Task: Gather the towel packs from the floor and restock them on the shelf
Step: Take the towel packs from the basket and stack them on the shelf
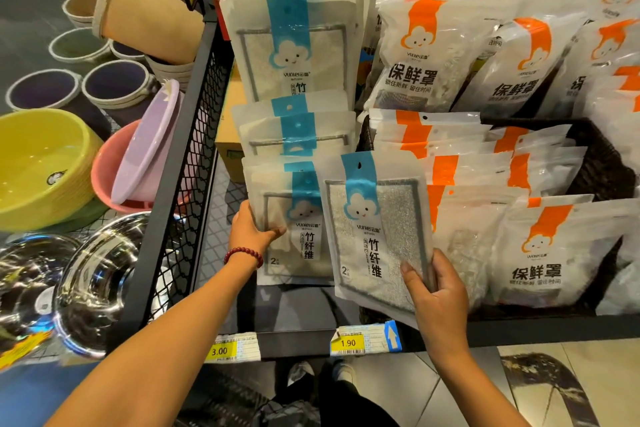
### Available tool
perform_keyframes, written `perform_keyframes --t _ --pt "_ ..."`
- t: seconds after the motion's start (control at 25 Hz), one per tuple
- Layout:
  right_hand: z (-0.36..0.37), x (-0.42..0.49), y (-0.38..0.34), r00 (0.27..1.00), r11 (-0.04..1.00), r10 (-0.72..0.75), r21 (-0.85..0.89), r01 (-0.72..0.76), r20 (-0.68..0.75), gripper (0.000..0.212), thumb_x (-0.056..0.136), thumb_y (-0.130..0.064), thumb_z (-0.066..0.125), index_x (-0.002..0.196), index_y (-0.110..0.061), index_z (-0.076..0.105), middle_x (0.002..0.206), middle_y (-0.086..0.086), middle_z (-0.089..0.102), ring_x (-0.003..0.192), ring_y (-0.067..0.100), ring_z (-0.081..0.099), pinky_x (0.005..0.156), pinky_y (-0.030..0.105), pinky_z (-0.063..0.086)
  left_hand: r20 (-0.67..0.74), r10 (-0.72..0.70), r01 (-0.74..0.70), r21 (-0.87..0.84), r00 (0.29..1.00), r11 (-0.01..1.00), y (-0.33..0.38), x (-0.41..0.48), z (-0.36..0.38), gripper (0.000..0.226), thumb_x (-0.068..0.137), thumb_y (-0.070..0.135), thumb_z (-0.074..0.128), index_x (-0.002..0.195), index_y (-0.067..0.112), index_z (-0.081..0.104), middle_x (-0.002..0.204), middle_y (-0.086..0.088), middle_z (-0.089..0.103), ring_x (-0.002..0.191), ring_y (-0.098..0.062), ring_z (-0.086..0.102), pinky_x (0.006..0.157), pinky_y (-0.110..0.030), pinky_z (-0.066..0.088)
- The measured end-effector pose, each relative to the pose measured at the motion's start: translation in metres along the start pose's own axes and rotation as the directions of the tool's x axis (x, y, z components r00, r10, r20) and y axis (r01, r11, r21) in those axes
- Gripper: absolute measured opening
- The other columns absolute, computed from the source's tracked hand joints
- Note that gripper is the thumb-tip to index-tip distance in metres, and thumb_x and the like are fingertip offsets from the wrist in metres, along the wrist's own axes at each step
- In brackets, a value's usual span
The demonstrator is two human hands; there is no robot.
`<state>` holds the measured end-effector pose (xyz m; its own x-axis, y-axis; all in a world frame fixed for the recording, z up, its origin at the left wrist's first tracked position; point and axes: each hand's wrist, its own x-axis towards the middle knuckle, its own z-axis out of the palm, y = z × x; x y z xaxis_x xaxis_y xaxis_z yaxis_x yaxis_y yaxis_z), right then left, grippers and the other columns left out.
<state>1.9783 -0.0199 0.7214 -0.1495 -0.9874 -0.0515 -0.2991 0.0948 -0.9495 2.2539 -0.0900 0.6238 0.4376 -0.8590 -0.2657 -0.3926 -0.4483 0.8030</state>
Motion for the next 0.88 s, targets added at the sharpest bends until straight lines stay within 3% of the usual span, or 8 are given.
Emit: perform_keyframes --t 0.12,0.28,0.36,0.44,0.56,0.72,0.88 --pt "0.011 0.000 -0.005 1.000 0.999 0.021 0.030 -0.021 0.021 0.024 0.089 -0.010 0.060 0.091 -0.034 0.057 0.084 -0.015 0.065 0.081 -0.004 0.060 0.067 0.010 0.047 0.013 0.007 -0.009 0.118 1.000 0.993 0.012 -0.005 -0.009 0.056 0.065 0.026 0.083 0.107 0.014 0.048 0.108 -0.011 0.058 0.101 -0.028 0.057 0.083 -0.044 0.051" --pt "0.052 0.003 0.002 0.983 0.990 0.123 0.054 -0.131 0.133 0.023 0.089 -0.010 0.059 0.094 -0.033 0.058 0.098 -0.010 0.066 0.093 0.006 0.062 0.080 0.025 0.051 -0.024 0.133 -0.123 0.244 0.991 0.962 0.030 -0.014 -0.041 0.048 0.077 0.023 0.074 0.117 0.009 0.053 0.115 -0.010 0.058 0.107 -0.028 0.056 0.089 -0.038 0.047" --pt "0.078 0.010 0.011 0.970 0.982 0.177 0.035 -0.185 0.165 0.019 0.088 -0.011 0.060 0.103 -0.022 0.061 0.102 -0.003 0.067 0.097 0.013 0.063 0.085 0.034 0.053 -0.115 0.346 -0.252 0.483 0.931 0.838 0.028 -0.017 -0.067 0.048 0.077 0.019 0.072 0.120 0.004 0.054 0.120 -0.015 0.055 0.113 -0.034 0.052 0.095 -0.044 0.042" --pt "0.100 0.016 0.020 0.959 0.971 0.232 0.018 -0.238 0.165 0.022 0.088 -0.012 0.060 0.111 -0.012 0.060 0.106 0.002 0.067 0.100 0.019 0.062 0.089 0.040 0.051 -0.151 0.442 -0.217 0.705 0.884 0.675 0.015 -0.018 -0.093 0.059 0.073 0.017 0.074 0.125 0.001 0.050 0.129 -0.022 0.047 0.121 -0.040 0.044 0.100 -0.054 0.035" --pt "0.124 0.022 0.033 0.934 0.949 0.315 -0.075 -0.307 0.168 0.021 0.090 -0.011 0.057 0.110 -0.008 0.056 0.106 0.002 0.063 0.099 0.023 0.060 0.084 0.038 0.048 -0.131 0.234 -0.046 0.778 0.963 0.627 -0.006 -0.020 -0.111 0.083 0.071 0.023 0.077 0.135 -0.005 0.032 0.134 -0.026 0.037 0.120 -0.042 0.041 0.100 -0.050 0.038" --pt "0.134 0.033 0.047 0.853 0.842 0.517 -0.225 -0.490 0.076 0.022 0.087 -0.007 0.055 0.107 -0.002 0.058 0.102 0.012 0.064 0.086 0.027 0.058 0.068 0.030 0.043 -0.136 0.086 0.041 0.733 0.987 0.679 -0.015 -0.015 -0.114 0.084 0.078 0.013 0.071 0.140 -0.008 0.020 0.130 -0.029 0.037 0.111 -0.045 0.047 0.092 -0.048 0.044" --pt "0.125 0.037 0.045 0.852 0.760 0.495 -0.559 -0.332 0.168 0.015 0.086 -0.016 0.059 0.084 -0.002 0.057 0.082 0.011 0.059 0.074 0.028 0.056 0.054 0.026 0.038 -0.161 0.083 0.067 0.749 0.983 0.660 -0.021 -0.010 -0.116 0.065 0.090 -0.003 0.047 0.144 -0.008 0.011 0.129 -0.032 0.038 0.106 -0.045 0.050 0.083 -0.050 0.046"
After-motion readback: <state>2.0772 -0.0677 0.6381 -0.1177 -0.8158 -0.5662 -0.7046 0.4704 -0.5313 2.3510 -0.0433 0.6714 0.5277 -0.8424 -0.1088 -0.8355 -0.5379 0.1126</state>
